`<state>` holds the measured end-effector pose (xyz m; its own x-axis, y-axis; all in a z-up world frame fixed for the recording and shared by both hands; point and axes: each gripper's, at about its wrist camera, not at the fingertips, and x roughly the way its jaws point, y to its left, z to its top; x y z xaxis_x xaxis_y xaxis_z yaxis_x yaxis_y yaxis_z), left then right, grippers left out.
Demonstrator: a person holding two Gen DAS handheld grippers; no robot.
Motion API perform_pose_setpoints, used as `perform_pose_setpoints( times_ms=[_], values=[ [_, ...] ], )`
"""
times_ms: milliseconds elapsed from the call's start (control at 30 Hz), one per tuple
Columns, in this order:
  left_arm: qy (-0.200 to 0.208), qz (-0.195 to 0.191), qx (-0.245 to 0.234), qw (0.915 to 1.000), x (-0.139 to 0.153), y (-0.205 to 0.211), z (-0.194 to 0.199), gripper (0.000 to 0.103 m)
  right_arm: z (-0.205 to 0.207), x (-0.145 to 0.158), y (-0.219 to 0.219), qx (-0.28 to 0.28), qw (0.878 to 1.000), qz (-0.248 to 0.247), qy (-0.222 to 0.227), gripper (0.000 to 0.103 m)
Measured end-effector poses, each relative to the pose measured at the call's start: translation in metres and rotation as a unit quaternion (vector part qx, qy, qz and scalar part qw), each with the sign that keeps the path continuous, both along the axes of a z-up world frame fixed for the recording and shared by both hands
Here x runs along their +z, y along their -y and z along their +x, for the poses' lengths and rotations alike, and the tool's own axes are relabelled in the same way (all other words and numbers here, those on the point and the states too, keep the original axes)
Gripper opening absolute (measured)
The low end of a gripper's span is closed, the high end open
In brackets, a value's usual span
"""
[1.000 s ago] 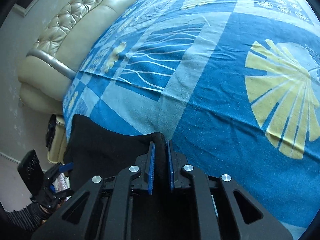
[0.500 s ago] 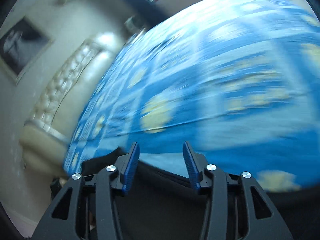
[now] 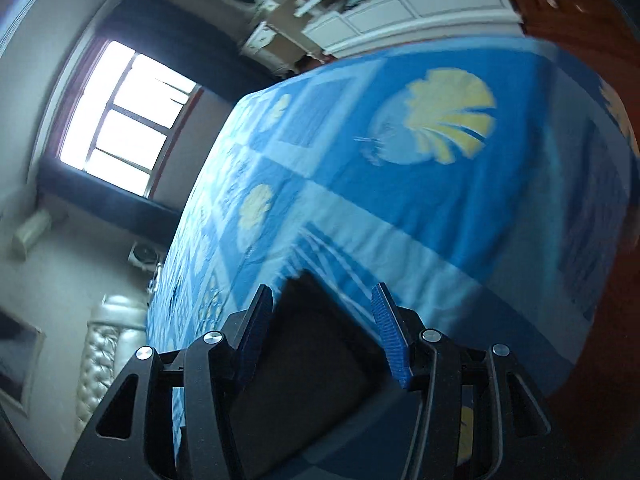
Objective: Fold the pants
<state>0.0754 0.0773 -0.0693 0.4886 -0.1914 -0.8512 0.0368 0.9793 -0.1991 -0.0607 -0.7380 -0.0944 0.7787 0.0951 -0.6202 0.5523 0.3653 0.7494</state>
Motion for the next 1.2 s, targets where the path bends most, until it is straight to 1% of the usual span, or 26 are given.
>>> perform_pose_setpoints(
  times_ms=[33, 67, 167, 233, 267, 400, 433, 500, 533, 567, 600, 633, 667, 767, 933, 1067, 1133, 1200],
  values=[
    [0.0, 0.0, 0.001, 1.0, 0.0, 0.0, 0.0, 0.1, -0.002, -0.006, -0.003, -0.002, 1.0, 0.007, 0.006, 0.052],
    [-0.001, 0.001, 0.002, 1.0, 0.0, 0.0, 0.0, 0.1, -0.003, -0.019, -0.004, -0.003, 1.0, 0.023, 0.008, 0.052],
    [-0.002, 0.002, 0.008, 1.0, 0.0, 0.001, 0.001, 0.1, 0.001, -0.036, -0.019, 0.0, 0.999, 0.044, 0.01, 0.052],
    [-0.003, 0.002, 0.012, 0.9999, 0.0, 0.001, 0.001, 0.1, 0.006, -0.045, -0.032, 0.01, 0.998, 0.063, 0.02, 0.052],
    [-0.003, 0.002, 0.013, 0.9999, 0.0, 0.001, 0.001, 0.1, 0.01, -0.049, -0.038, 0.016, 0.997, 0.074, 0.032, 0.052],
    [-0.003, 0.003, 0.015, 0.9999, 0.0, 0.001, 0.0, 0.1, 0.02, -0.055, -0.061, 0.041, 0.991, 0.112, 0.063, 0.052],
    [-0.002, 0.004, 0.015, 0.9999, 0.0, 0.001, 0.0, 0.1, 0.023, -0.056, -0.069, 0.047, 0.99, 0.114, 0.064, 0.052],
    [-0.002, 0.007, 0.015, 0.9999, 0.0, 0.002, 0.001, 0.1, 0.028, -0.053, -0.079, 0.036, 0.994, 0.088, 0.057, 0.052],
    [-0.002, 0.007, 0.015, 0.9999, 0.0, 0.002, 0.001, 0.1, 0.029, -0.051, -0.082, 0.031, 0.995, 0.08, 0.056, 0.047],
    [-0.002, 0.007, 0.015, 0.9999, 0.0, 0.002, 0.001, 0.1, 0.032, -0.05, -0.086, 0.03, 0.996, 0.072, 0.046, 0.039],
    [-0.002, 0.006, 0.015, 0.9999, 0.0, 0.002, 0.001, 0.1, 0.036, -0.05, -0.088, 0.034, 0.997, 0.067, 0.032, 0.02],
    [-0.003, 0.006, 0.016, 0.9999, 0.0, 0.002, 0.001, 0.1, 0.04, -0.05, -0.092, 0.038, 0.997, 0.058, 0.018, 0.011],
    [-0.004, 0.005, 0.016, 0.9999, 0.0, 0.002, 0.001, 0.1, 0.042, -0.045, -0.096, 0.035, 0.998, 0.045, 0.01, 0.011],
    [-0.005, 0.004, 0.016, 0.9999, 0.0, 0.002, 0.002, 0.1, 0.045, -0.027, -0.104, 0.031, 0.999, 0.029, 0.028, 0.011],
    [-0.004, 0.009, 0.013, 0.9999, 0.0, 0.002, 0.002, 0.1, 0.064, 0.03, -0.133, 0.074, 0.995, -0.02, 0.057, 0.01],
    [-0.004, 0.01, 0.013, 0.9999, -0.001, 0.002, 0.001, 0.1, 0.079, 0.075, -0.17, 0.126, 0.987, -0.059, 0.083, 0.01],
    [-0.004, 0.01, 0.012, 0.9999, -0.001, 0.002, 0.001, 0.1, 0.085, 0.089, -0.185, 0.149, 0.982, -0.074, 0.092, 0.011],
    [-0.004, 0.011, 0.01, 0.9999, 0.0, 0.002, 0.001, 0.1, 0.097, 0.103, -0.21, 0.179, 0.975, -0.09, 0.099, 0.01]
  ],
)
